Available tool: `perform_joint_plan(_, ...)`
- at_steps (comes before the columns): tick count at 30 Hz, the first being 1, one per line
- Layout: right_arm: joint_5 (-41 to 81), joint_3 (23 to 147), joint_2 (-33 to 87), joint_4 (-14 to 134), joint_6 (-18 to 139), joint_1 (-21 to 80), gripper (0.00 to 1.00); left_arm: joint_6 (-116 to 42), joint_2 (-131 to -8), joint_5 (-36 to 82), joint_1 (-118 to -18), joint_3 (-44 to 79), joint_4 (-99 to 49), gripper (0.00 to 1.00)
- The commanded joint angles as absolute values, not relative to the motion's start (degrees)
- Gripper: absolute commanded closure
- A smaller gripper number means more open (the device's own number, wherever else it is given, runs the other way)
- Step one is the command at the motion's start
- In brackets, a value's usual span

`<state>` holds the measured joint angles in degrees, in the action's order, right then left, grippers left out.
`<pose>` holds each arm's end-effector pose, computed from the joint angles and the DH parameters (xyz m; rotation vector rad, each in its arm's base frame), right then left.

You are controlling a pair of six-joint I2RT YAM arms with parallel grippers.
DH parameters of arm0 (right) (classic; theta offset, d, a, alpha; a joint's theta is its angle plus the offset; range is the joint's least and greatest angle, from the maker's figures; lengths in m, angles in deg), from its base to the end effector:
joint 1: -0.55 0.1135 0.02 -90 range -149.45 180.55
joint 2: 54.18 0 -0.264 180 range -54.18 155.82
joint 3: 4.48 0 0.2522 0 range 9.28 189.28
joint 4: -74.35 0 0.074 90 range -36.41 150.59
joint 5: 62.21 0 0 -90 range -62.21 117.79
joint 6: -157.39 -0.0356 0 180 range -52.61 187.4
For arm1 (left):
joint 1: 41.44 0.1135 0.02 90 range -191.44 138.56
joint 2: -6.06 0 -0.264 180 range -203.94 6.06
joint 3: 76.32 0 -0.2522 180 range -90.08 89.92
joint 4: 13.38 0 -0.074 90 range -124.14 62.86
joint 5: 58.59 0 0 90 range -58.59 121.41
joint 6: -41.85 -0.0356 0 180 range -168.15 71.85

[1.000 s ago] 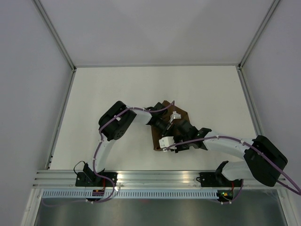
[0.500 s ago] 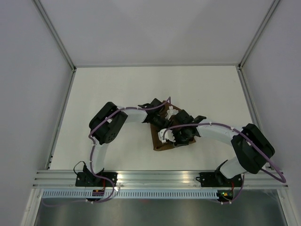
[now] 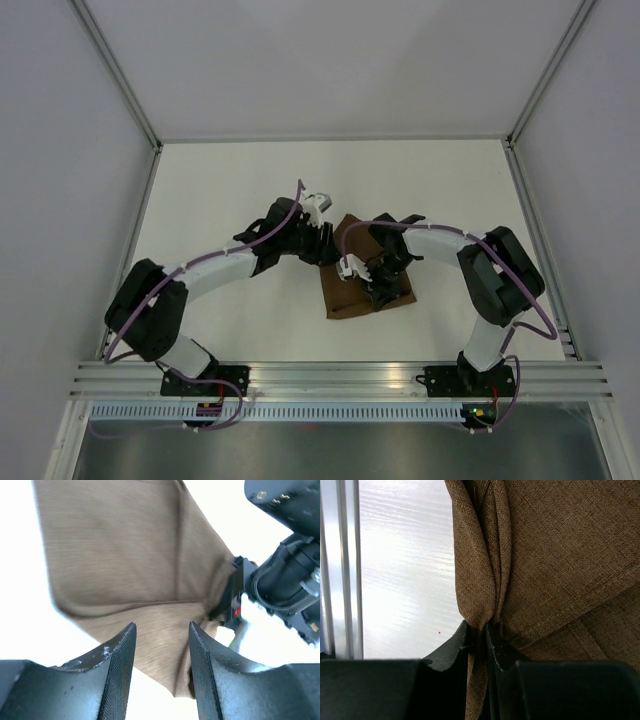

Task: Fold the napkin, place the utensils inside, and roll it up
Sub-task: Roll the napkin at the center of the board.

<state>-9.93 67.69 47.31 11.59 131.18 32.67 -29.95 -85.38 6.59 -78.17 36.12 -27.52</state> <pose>0.2330 0.1720 0.1466 -2.1002 1.9178 0.9487 0.2644 -0.2159 0.2098 0.6248 2.2702 -0.9835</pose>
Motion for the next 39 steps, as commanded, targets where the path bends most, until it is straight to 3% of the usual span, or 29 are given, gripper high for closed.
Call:
perform_joint_plan(1,-11.5,67.3,53.9,4.0,135.2,32.6,0.83,-24.9,-77.2,22.5,-78.3,42.8,-21.4,0.48)
perform_joint_plan(10,-12.6,72.8,58.8,-0.2,135.7,30.4,0.83,-29.0,-52.0,38.1,-82.4,61.3,-10.3,0.48)
perform_joint_plan(18,-13.2,75.4,61.8,-0.6,134.5,29.2,0.83,-42.0,-46.0,52.4,-102.0,62.9,-13.1,0.48)
perform_joint_plan(28,-13.6,77.2,64.6,-1.2,133.7,28.5,0.83,-55.0,-67.7,58.2,-119.9,51.7,-19.0,0.45)
perform_joint_plan(39,-14.2,78.2,66.4,-2.1,133.9,27.8,0.83,-60.6,-89.8,54.1,-122.2,44.6,-11.1,0.42)
